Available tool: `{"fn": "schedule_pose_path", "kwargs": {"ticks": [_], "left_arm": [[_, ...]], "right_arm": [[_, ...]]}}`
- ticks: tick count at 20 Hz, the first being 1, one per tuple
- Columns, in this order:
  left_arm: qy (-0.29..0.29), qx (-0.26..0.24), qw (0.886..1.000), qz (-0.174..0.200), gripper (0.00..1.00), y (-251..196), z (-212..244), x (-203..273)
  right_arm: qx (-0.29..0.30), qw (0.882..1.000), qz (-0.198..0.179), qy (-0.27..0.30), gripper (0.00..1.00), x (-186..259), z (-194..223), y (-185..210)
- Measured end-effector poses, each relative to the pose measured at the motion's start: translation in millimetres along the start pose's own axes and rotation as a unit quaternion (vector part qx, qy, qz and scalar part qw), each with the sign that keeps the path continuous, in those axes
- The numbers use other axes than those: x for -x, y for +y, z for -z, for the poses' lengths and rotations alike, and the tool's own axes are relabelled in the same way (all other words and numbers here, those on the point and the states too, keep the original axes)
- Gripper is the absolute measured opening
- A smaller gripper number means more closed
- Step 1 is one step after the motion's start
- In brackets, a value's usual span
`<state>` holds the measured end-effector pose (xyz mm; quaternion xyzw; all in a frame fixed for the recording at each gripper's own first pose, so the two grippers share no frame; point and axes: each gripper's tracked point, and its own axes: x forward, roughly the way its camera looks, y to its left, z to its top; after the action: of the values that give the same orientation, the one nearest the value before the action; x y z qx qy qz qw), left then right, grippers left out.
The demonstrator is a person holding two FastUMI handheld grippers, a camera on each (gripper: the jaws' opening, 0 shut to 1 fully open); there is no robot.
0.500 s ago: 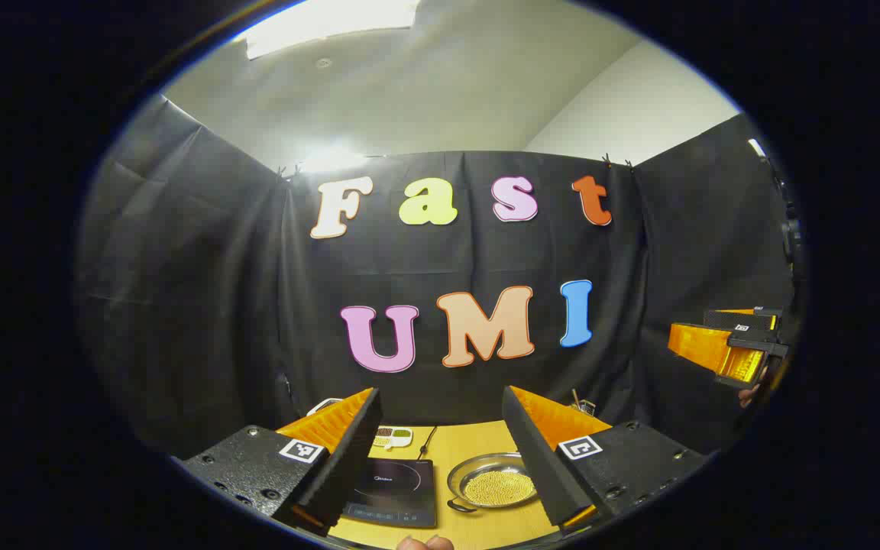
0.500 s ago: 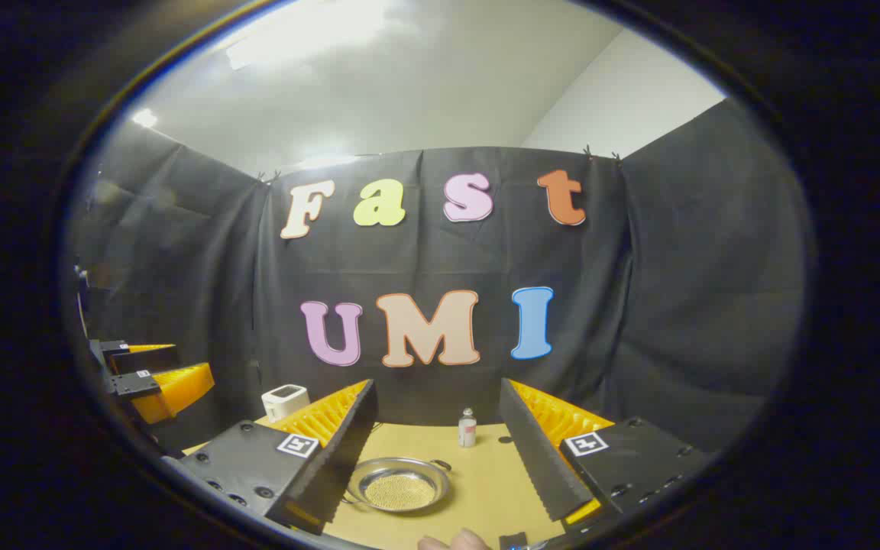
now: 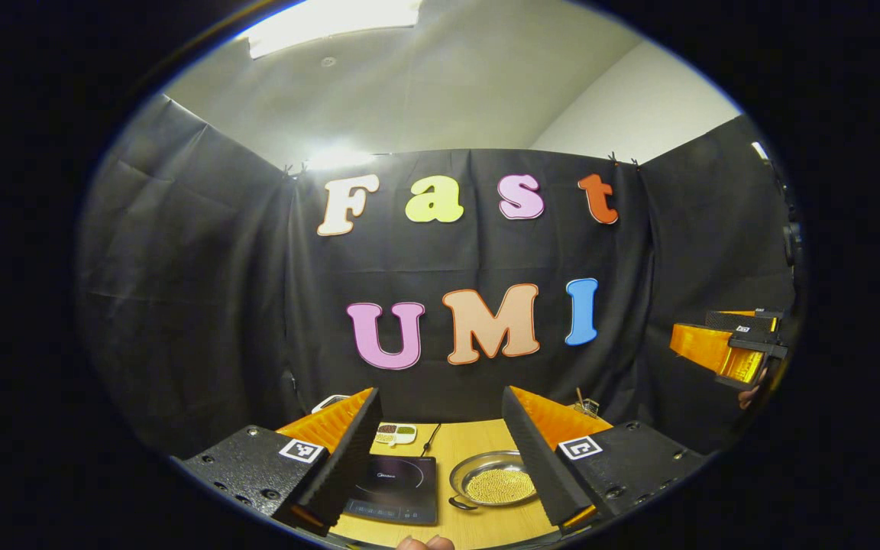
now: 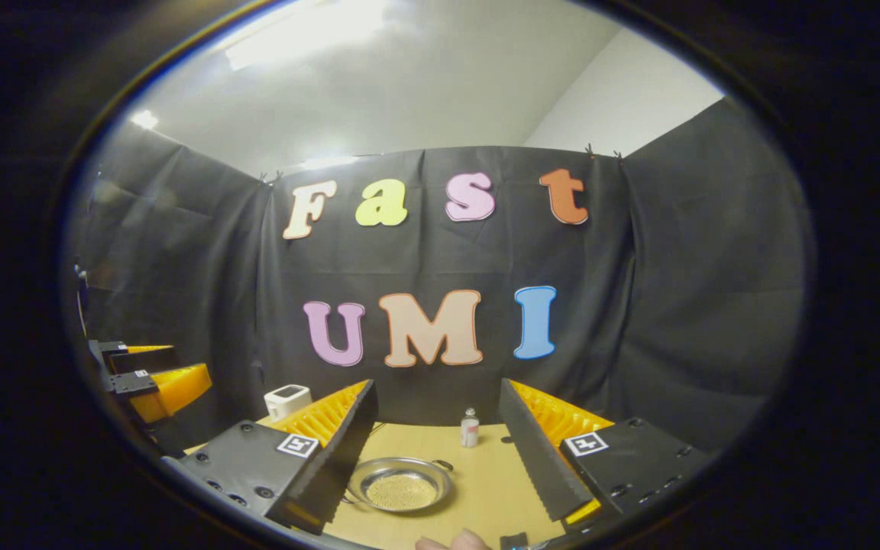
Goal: First push the handle of the pot to place it horizontally, then grasp the pot with both hands and set it on the induction cooktop.
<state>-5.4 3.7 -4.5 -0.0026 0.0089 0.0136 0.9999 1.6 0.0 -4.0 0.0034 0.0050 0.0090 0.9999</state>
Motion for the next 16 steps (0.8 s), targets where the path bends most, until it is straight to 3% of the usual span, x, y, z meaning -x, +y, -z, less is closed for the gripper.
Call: {"fn": "schedule_pose_path", "kwargs": {"ticks": [12,16], "left_arm": [[0.007,0.004,1.000,-0.018,0.96,-6.1,4.6,0.5],[0.013,0.003,0.999,-0.030,0.96,-6.7,6.7,3.5]], "right_arm": [[0.004,1.000,-0.017,0.002,0.97,-9.3,5.8,-5.9],[0.010,0.999,-0.031,0.003,0.79,-15.0,12.8,-5.2]]}}
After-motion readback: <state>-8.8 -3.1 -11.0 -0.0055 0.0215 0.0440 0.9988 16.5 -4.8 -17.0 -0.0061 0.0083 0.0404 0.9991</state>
